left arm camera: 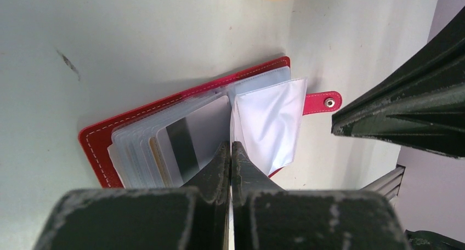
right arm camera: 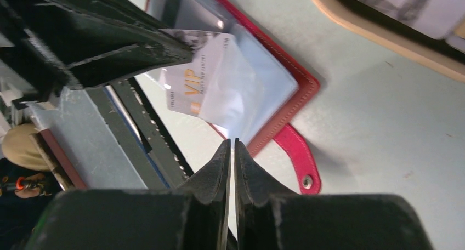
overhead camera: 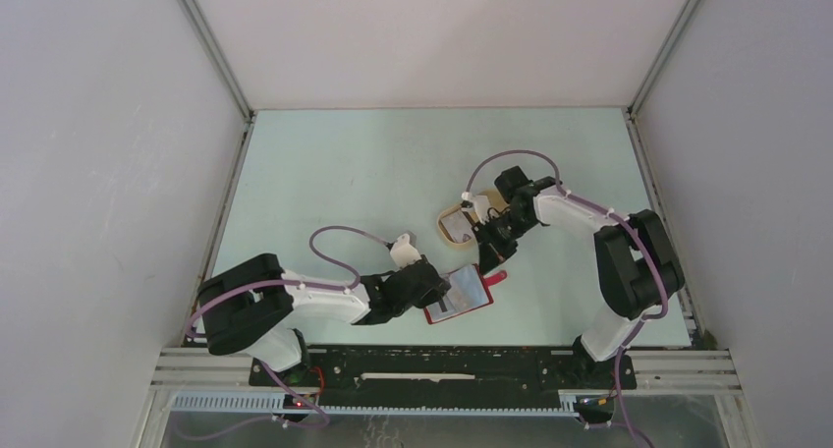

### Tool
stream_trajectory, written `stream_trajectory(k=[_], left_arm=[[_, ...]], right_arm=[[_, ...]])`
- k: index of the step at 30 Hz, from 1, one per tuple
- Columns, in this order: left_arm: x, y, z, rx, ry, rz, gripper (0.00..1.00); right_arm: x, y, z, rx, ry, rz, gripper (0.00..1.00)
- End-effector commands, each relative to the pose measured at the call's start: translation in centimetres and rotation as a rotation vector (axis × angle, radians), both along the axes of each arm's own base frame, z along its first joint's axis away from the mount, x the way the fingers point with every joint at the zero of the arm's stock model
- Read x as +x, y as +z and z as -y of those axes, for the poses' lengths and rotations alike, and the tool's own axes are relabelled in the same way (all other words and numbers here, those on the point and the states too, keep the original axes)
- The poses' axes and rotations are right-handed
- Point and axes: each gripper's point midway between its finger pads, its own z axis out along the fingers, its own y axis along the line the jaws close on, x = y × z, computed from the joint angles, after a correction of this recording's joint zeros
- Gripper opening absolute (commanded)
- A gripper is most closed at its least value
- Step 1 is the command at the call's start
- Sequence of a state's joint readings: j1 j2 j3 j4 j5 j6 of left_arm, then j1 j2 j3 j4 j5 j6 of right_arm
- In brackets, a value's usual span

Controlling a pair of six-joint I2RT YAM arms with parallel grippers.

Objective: Put the credit cards into the card holder
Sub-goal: Insert the credit card into the card holder.

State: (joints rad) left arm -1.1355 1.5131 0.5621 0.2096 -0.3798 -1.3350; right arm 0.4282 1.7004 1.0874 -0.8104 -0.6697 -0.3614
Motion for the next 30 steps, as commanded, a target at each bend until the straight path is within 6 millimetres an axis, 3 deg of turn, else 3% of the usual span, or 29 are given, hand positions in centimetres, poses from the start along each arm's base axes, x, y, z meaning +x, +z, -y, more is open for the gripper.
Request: stream_trajectory(k=[1,6,12,21,30], left_arm=[[-0.8,-2.6,-1.9,0.097,-0.030,-0.020,0.00],[-0.8,-2.6,-2.3,0.088,-0.034,-0.012,0.00],[-0.7,-2.7,-2.6,0.063,-0.052,0.004,0.00],[-0.5,-2.9,-3.5,0.054,-0.077,0.024,0.00],[-0.8,-3.5,-3.4,0.044,-0.111,-0.011,0.00]], right_arm=[[-0.6,1.7,-2.5,0.122,0.063,0.003,0.12],[-0.4,0.2,-3.6,0.075,0.081,0.022,0.11],[0.5,-1.9,-3.5,-0.020,0.052,0.002,0.08],[2.5,-2.8,-3.3,-0.087,0.011,0.047,0.07],[2.7,-3.4,-3.3,-0.109,0.010,0.026,0.07]])
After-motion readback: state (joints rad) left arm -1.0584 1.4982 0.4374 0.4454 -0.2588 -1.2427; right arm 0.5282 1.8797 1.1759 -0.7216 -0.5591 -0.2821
